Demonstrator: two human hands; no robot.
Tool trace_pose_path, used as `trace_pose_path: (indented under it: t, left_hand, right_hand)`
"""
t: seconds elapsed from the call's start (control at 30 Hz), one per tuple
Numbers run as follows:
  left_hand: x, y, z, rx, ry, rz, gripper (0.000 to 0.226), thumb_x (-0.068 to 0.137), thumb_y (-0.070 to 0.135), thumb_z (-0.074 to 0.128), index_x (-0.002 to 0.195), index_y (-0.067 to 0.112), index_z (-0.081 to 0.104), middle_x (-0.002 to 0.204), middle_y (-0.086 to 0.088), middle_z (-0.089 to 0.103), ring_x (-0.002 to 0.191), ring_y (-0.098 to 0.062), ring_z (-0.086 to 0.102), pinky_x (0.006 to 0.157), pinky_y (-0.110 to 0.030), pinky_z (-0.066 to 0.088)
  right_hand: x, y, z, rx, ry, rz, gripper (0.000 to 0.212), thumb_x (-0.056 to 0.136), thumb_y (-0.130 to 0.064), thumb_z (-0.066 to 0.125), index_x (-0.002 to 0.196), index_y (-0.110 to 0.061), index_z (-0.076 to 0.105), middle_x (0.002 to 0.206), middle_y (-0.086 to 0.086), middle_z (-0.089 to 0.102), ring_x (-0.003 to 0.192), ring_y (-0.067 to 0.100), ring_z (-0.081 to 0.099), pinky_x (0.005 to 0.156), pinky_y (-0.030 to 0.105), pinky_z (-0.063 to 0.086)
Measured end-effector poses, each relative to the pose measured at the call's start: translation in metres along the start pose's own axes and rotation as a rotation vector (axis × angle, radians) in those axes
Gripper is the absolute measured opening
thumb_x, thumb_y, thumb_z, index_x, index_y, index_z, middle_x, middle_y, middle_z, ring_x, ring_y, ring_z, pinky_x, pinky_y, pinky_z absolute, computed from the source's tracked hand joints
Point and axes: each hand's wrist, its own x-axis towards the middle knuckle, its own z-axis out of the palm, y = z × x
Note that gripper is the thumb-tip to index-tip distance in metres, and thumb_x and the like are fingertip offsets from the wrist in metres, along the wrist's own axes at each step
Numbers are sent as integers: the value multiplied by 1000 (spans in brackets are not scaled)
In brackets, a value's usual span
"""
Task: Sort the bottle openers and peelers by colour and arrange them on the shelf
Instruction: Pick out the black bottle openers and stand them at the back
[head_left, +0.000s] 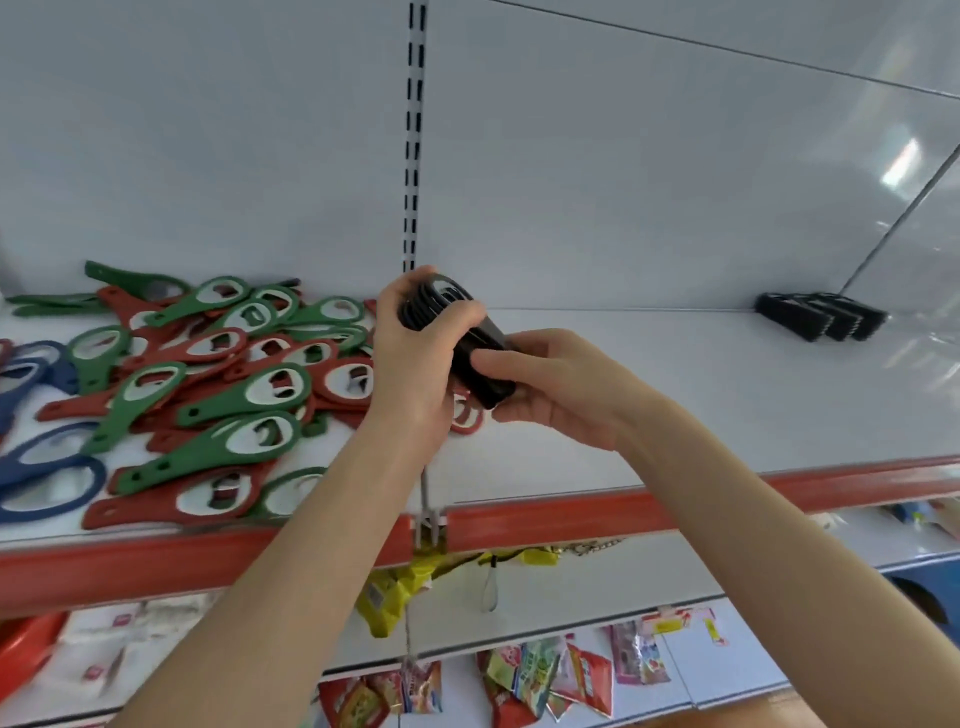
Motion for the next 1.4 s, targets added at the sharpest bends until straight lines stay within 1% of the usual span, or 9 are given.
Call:
trace_pose_path:
  t: [0.13, 0.33, 0.5, 0.6, 0.7, 0.77, 0.97, 1.17, 1.4]
  left_hand:
    - [1, -26, 27, 76, -102, -52, 30, 80, -5, 61, 101, 17, 55, 95, -7, 59, 79, -17, 63, 64, -28, 52]
    - [-4, -69, 52, 522, -223, -40, 52, 78, 7, 70, 123, 19, 47, 101, -12, 64, 91, -23, 64, 84, -32, 52]
    - [-5, -92, 61, 1105, -353, 203, 49, 82, 20, 69, 126, 14, 49, 114, -2, 60, 103, -15, 57, 83, -20, 42]
    - [-4, -103, 63, 1194, -341, 259, 44, 84, 14, 66, 125, 10, 51, 123, -3, 56, 111, -16, 53, 87, -18, 37]
    - [-6, -109, 65, 1183, -289, 261, 40, 84, 12, 65, 122, 11, 52, 119, -3, 56, 106, -16, 53, 84, -18, 37]
    - [-8, -114, 68, 1147, -251, 239, 40, 84, 14, 65, 121, 13, 51, 118, -4, 54, 102, -14, 52, 81, -18, 35]
    - [-10, -125, 85, 1127, -156, 201, 43, 86, 4, 52, 128, 8, 44, 129, -10, 42, 112, -18, 46, 83, -15, 33]
    - [-3, -113, 85, 1004, -171, 176, 35, 85, 3, 50, 118, 14, 49, 123, -6, 46, 105, -15, 48, 82, -20, 38]
    - [-1, -116, 75, 1147, -256, 164, 40, 89, 4, 48, 129, 12, 43, 124, -9, 40, 102, -14, 43, 75, -12, 30]
  right_hand:
    - [-22, 3, -63, -252, 6, 1, 8, 86, -6, 61, 93, -5, 64, 79, 7, 64, 71, 12, 64, 64, 18, 53]
    - [-36, 14, -128, -738, 18, -132, 18, 80, -4, 68, 96, -11, 64, 72, -5, 58, 59, -1, 53, 56, 7, 41]
    - [-30, 47, -148, -1088, 84, -361, 35, 82, -5, 64, 117, -8, 60, 105, 6, 64, 91, 18, 55, 70, 11, 34]
    - [-31, 65, -154, -992, 145, -308, 43, 83, -9, 66, 124, -7, 55, 118, 10, 60, 107, 23, 55, 84, 16, 35]
    - [-37, 70, -160, -572, 174, -126, 55, 82, -8, 67, 133, -9, 45, 132, 7, 50, 126, 17, 45, 104, 27, 37]
    - [-40, 73, -159, -431, 198, -82, 52, 88, -8, 60, 136, -11, 41, 139, 5, 45, 131, 13, 39, 107, 25, 33]
    - [-29, 78, -140, -498, 301, -71, 46, 94, -4, 41, 140, -8, 35, 141, 8, 42, 130, 19, 39, 100, 20, 28]
    - [-25, 76, -133, -411, 412, -144, 37, 91, -2, 48, 128, -5, 50, 122, 10, 56, 105, 14, 51, 82, 16, 35]
    - [-28, 75, -144, -481, 340, -133, 31, 87, -6, 58, 118, -6, 59, 112, 5, 61, 109, 18, 56, 96, 28, 42]
